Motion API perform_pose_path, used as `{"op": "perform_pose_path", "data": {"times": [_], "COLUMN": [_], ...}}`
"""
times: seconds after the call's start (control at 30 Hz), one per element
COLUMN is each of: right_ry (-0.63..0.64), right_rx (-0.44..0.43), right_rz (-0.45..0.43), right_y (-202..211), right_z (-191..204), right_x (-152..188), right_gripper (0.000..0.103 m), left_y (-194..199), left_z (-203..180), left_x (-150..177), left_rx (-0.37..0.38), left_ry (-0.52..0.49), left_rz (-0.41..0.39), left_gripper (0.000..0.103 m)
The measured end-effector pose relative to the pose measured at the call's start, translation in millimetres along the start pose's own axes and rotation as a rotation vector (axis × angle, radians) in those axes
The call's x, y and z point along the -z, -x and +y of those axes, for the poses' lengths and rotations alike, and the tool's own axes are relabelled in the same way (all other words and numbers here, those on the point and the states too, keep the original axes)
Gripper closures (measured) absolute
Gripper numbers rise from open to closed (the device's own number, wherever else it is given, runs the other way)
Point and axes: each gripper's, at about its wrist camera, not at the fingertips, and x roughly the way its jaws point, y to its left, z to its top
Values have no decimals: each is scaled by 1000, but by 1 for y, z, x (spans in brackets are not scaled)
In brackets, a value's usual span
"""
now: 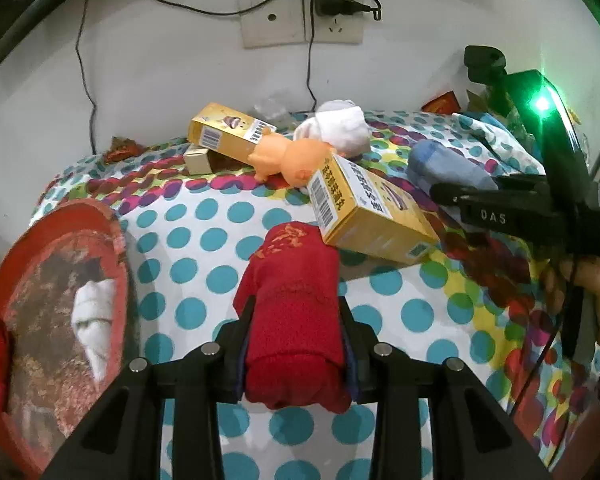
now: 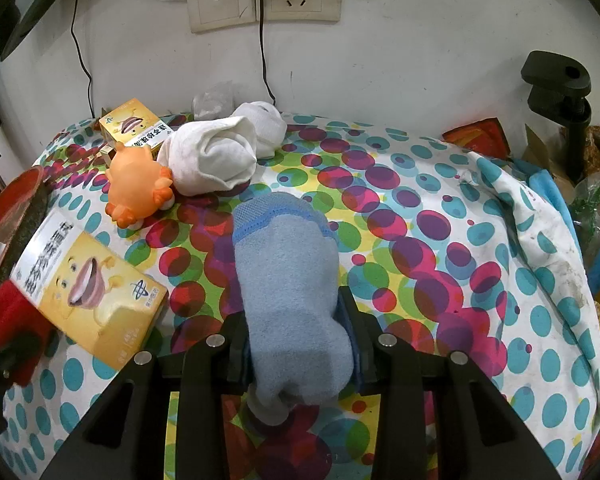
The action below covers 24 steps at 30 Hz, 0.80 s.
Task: Organize objects
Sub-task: 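Close the left gripper on the second red sock and lift it, then carry the red sock with the left gripper over the red tray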
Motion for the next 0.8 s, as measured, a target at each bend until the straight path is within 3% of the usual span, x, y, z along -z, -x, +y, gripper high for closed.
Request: {"op": "perform_pose_path", "data": {"times": [0.8], "right_ry": [-3], "right_rx": [5], "right_rz": [0], "right_y": [1], "right_z": [2], "right_x": [0], "right_gripper": [69], "left_y": [46], "left_z": [15], "left_x": [9], "left_rx": [46], "left_ry": [43], "left_rz": [-34], "left_gripper": [67]}}
